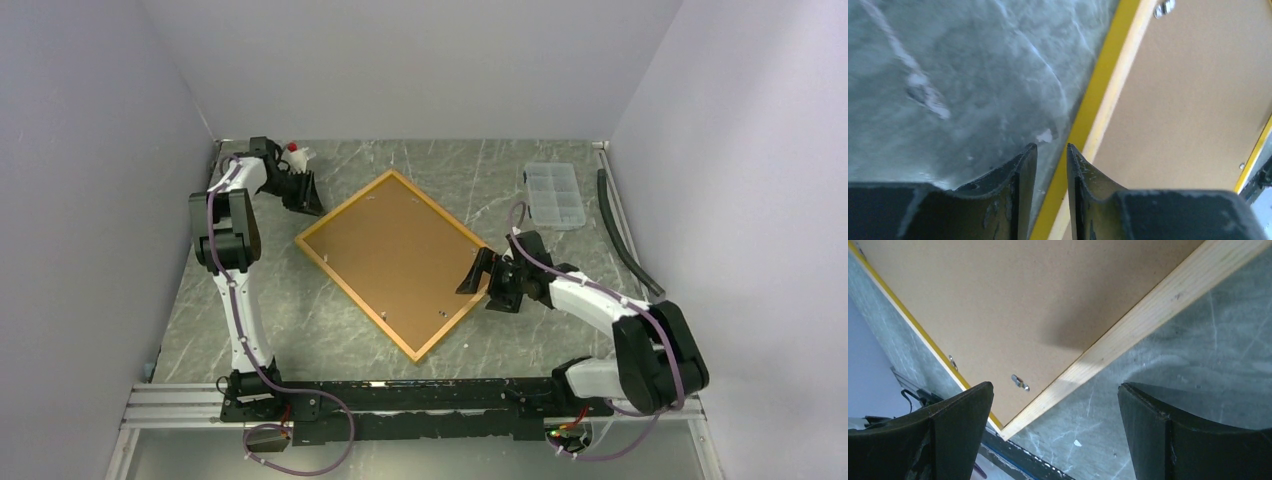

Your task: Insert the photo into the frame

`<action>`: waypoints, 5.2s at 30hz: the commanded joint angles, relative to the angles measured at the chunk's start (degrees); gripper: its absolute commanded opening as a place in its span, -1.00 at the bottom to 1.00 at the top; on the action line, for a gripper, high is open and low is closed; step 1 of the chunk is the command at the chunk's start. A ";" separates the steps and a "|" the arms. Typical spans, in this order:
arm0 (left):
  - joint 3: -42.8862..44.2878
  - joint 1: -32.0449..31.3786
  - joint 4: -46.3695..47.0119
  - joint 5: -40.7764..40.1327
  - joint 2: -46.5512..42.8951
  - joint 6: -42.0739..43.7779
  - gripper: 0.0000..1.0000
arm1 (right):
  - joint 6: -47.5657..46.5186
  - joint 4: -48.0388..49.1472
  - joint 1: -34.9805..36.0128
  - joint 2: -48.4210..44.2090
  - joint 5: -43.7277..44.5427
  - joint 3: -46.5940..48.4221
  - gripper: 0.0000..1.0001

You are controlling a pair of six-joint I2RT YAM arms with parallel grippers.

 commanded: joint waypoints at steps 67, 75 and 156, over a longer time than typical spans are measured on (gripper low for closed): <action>-27.78 1.31 -7.53 16.13 -9.41 11.08 -0.72 | 0.81 16.55 22.44 63.61 -10.63 69.59 0.53; -28.00 1.29 -8.15 16.51 -9.71 11.72 -0.74 | 1.43 16.39 22.42 65.63 -10.22 71.33 0.51; -45.55 -8.41 -4.05 -8.46 -29.57 25.13 -0.76 | -7.44 9.95 -7.82 9.35 19.31 10.59 1.00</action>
